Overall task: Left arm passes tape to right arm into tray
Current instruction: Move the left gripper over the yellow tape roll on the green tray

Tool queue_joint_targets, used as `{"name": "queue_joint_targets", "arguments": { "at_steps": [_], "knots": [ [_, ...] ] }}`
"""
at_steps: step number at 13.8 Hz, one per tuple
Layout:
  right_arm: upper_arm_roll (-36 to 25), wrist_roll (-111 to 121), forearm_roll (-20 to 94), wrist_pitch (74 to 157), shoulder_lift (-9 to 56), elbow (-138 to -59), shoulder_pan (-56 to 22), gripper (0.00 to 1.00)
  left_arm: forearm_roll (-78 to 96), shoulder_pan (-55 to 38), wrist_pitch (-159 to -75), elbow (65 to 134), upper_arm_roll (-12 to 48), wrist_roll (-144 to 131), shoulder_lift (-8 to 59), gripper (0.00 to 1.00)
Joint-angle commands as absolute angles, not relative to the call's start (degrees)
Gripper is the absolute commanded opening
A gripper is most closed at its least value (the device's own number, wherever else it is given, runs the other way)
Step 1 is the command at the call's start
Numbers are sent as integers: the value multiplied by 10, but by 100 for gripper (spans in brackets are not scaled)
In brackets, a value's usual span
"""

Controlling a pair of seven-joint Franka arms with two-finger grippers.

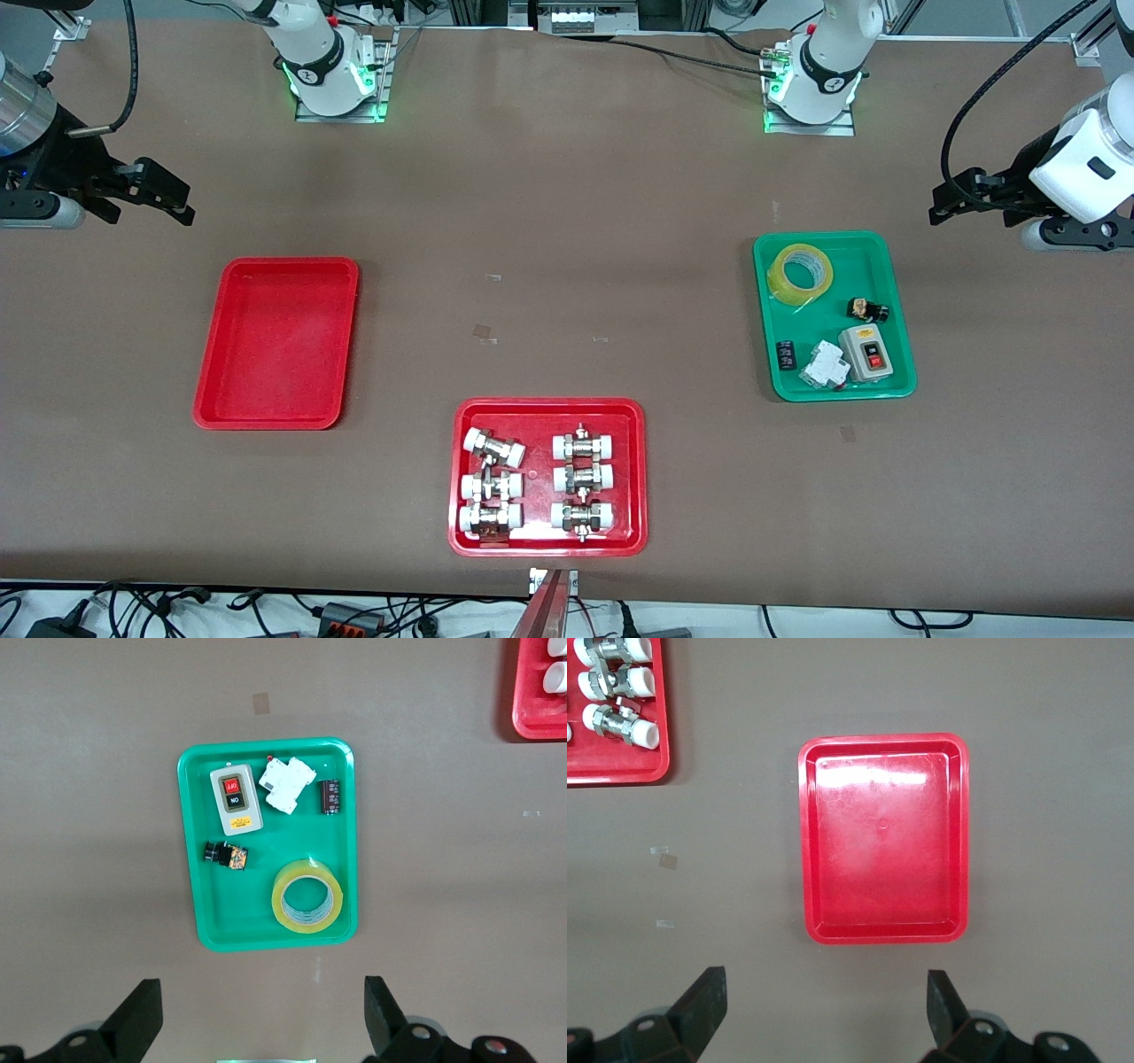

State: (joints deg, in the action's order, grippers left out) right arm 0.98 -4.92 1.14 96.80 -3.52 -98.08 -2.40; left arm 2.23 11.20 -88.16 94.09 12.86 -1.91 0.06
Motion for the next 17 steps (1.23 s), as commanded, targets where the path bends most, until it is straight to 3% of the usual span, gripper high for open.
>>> {"name": "queue_joint_targets", "arguments": {
  "at_steps": [1,6,9,13,17],
  "knots": [
    [12,-53,21,946,-33,-967,-24,100,15,111,-884,939,129,-9,-3,100],
    [12,-49,15,943,-25,-955,-24,100,28,120,-903,935,126,-8,23,100],
    [12,-57,15,943,-26,-956,-24,100,29,128,-935,974,126,-6,25,100],
    [12,-58,15,943,-26,-958,-25,100,20,148,-1134,1183,128,-1,-2,100],
    [12,-57,14,943,-26,-958,-25,100,27,149,-1193,1283,139,-10,-4,100]
  ]
}}
